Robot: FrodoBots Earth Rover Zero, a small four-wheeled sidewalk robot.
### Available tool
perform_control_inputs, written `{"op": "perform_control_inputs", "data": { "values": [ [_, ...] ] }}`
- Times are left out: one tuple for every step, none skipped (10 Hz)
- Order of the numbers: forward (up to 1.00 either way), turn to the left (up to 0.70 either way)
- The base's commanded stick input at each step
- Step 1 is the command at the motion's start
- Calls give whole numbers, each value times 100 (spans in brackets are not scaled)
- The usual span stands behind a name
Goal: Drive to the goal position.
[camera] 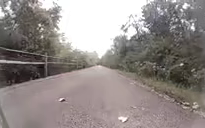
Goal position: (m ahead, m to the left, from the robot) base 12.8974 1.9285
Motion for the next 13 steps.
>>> {"op": "perform_control_inputs", "data": {
  "values": [
    [70,0],
    [70,0],
    [70,0],
    [70,0],
    [70,0],
    [70,0],
    [70,-1],
    [70,-1],
    [70,-2],
    [70,0],
    [70,0],
    [70,0],
    [70,0]
  ]
}}
